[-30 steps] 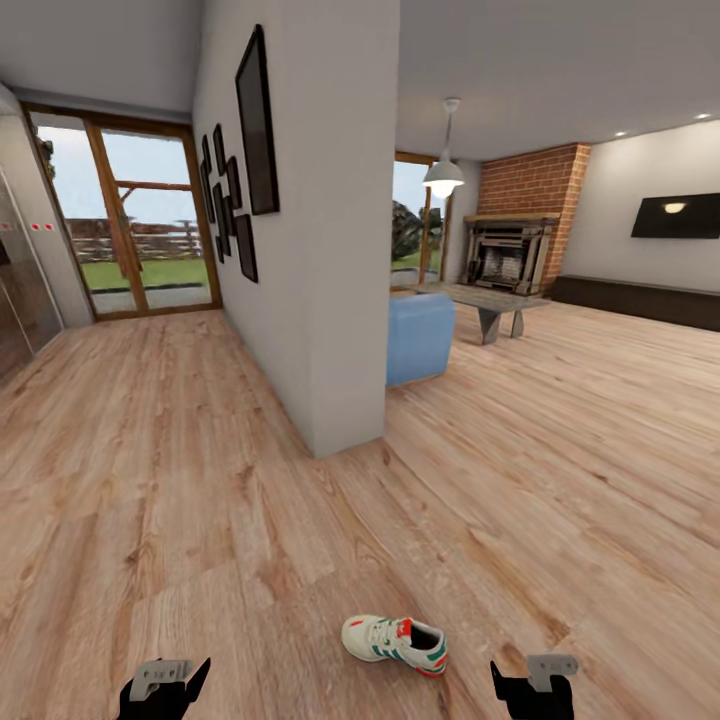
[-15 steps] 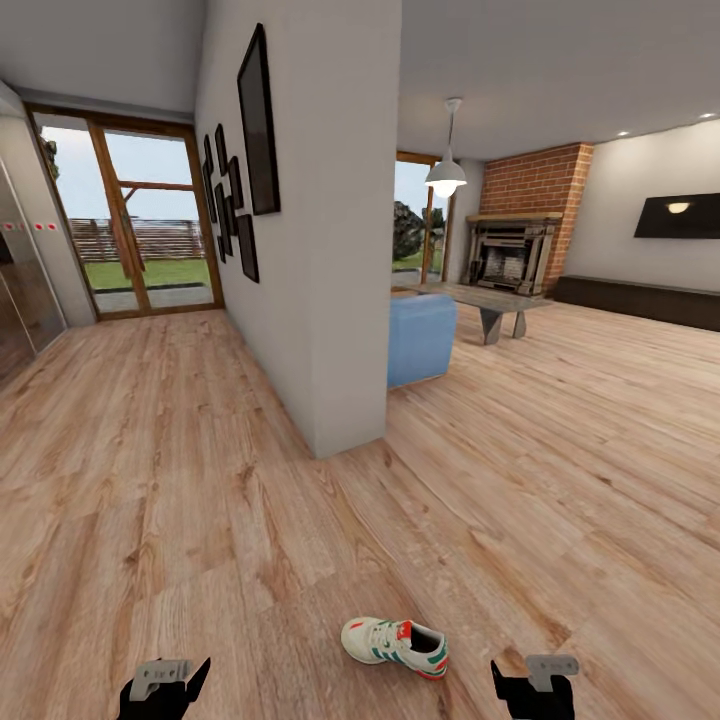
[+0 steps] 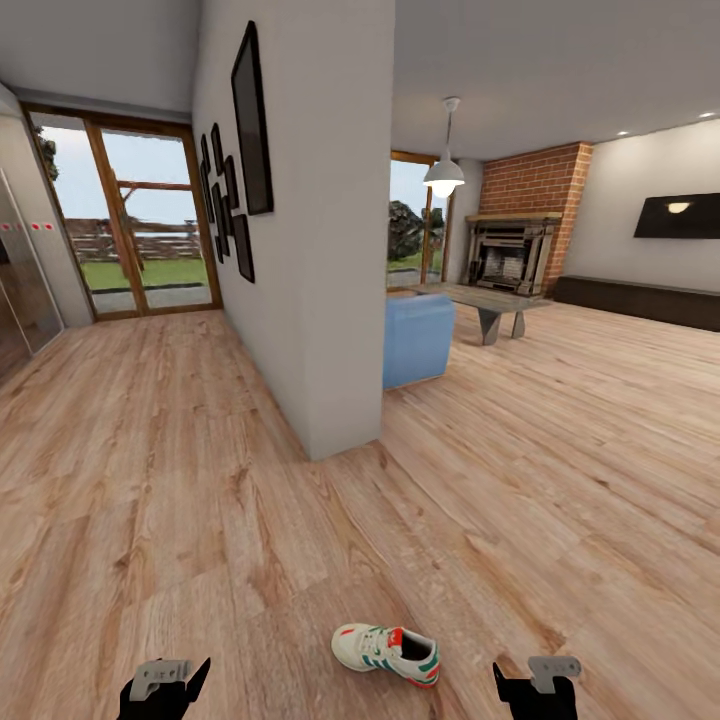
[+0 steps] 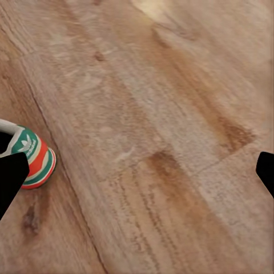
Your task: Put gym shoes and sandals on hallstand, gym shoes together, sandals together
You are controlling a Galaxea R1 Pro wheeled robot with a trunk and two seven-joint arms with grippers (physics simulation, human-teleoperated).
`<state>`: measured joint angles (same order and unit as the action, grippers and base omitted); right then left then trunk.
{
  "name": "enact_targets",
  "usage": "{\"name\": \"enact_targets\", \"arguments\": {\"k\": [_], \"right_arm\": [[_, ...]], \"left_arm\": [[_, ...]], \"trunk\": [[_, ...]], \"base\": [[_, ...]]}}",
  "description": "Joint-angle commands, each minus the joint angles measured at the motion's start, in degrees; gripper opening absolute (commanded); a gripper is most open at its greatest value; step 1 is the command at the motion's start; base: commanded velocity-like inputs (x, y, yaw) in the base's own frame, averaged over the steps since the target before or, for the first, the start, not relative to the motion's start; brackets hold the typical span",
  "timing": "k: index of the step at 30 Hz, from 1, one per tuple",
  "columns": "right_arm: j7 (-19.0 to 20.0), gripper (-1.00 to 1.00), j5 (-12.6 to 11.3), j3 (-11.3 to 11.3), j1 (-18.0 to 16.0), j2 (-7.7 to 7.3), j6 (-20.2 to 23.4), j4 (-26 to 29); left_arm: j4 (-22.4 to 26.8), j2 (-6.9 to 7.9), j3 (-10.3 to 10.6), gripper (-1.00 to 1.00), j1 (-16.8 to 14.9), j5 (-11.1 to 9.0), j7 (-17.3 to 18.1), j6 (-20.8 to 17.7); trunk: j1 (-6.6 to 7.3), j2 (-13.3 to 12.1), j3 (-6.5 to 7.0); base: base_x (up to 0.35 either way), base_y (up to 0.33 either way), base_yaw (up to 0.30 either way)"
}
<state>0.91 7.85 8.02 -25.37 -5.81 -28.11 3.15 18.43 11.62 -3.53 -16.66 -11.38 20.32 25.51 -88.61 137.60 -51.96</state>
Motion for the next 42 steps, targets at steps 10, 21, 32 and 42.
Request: {"name": "enact_targets", "arguments": {"k": [10,21,32,42], "right_arm": [[0.14,1.00,0.58,0.49,-0.06,-0.07,-0.19,-0.01],[0.15,1.00,0.74,0.36,-0.08,0.38,-0.11,0.17],[0.18,1.00,0.85,-0.41,-0.08,0.41,-0.02,2.43],[0.22,1.00,0.77,-0.68,-0.12,0.53,-0.01,5.24]], "left_arm": [[-0.06,-0.02,-0.33,1.00,-0.04,-0.10,0.60,-0.10],[0.47,-0.02,-0.14,1.00,-0.13,0.01,0.58,-0.51],[3.43,0.27,-0.04,1.00,-2.74,-0.11,0.96,-3.23],[12.44,-0.02,0.12,1.00,-10.29,0.00,5.24,-16.15]], "trunk": [[0.01,0.02,-0.06],[0.01,0.02,-0.06],[0.01,0.02,-0.06],[0.01,0.02,-0.06]], "base": [[0.007,-0.009,0.000],[0.000,-0.001,0.000],[0.000,0.000,0.000],[0.000,0.000,0.000]]}}
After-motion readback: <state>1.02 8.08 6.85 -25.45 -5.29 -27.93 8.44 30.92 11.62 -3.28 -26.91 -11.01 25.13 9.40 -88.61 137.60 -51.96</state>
